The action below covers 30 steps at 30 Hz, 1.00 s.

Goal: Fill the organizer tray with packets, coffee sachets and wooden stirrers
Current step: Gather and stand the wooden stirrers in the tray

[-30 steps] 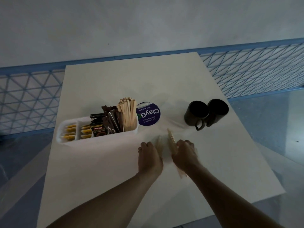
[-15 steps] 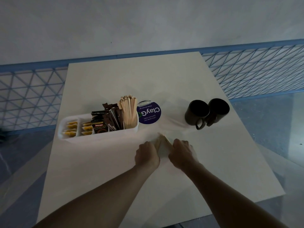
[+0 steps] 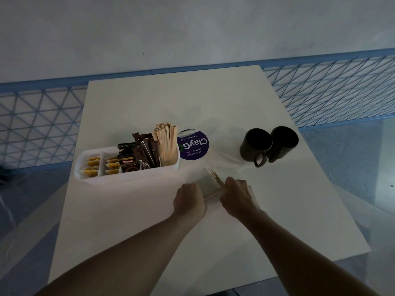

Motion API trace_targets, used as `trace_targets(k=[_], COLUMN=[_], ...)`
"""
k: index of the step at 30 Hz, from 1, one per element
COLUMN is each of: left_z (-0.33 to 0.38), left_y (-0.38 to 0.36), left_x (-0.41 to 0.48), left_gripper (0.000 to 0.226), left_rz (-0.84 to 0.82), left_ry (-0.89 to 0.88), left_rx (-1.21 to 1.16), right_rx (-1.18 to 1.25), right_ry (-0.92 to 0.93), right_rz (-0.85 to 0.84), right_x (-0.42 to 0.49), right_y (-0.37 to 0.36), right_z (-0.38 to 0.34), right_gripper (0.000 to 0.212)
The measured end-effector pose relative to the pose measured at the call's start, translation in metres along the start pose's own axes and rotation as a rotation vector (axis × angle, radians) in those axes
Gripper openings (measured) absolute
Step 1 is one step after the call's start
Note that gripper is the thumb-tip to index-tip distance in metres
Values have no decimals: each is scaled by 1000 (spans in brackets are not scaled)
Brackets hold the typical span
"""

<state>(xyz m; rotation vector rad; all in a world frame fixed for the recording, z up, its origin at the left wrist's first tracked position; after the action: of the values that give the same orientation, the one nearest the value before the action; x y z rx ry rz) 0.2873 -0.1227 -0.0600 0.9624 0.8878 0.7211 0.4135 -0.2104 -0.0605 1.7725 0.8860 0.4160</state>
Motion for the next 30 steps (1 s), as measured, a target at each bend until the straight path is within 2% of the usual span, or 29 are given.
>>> trace_targets(k=[9,17,26,30], left_z=[2,1,3,10], left_y=[1,3,7,7], left_x=[0,-1,8,12], left_gripper=[29,25,23,24], left_rz=[-21,14,-7,-42], left_ry=[-102,-137,-128,-135], left_rx=[70,-42,-133,-175], right_rx=[91,103,183,226], right_ry=[-60,-71,-99,-140], right_rz=[1,3,-15,-5], right_x=[2,3,7,11], right_y=[-3,-1,-1,4], right_z=[9,12,15,19], right_gripper=[13,17,9,15])
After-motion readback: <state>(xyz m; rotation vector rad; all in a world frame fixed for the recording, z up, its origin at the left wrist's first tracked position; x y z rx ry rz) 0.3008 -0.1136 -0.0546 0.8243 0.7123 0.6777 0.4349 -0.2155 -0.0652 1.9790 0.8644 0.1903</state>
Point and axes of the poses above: each hand's wrist, its own x-axis towards the middle knuckle, its own y-axis out of the back of the hand, z = x × y, the point moved 7 cm from there along x, towards the middle knuckle, and after that the axes turned 8 degrees about z, right-handed, at the moved point
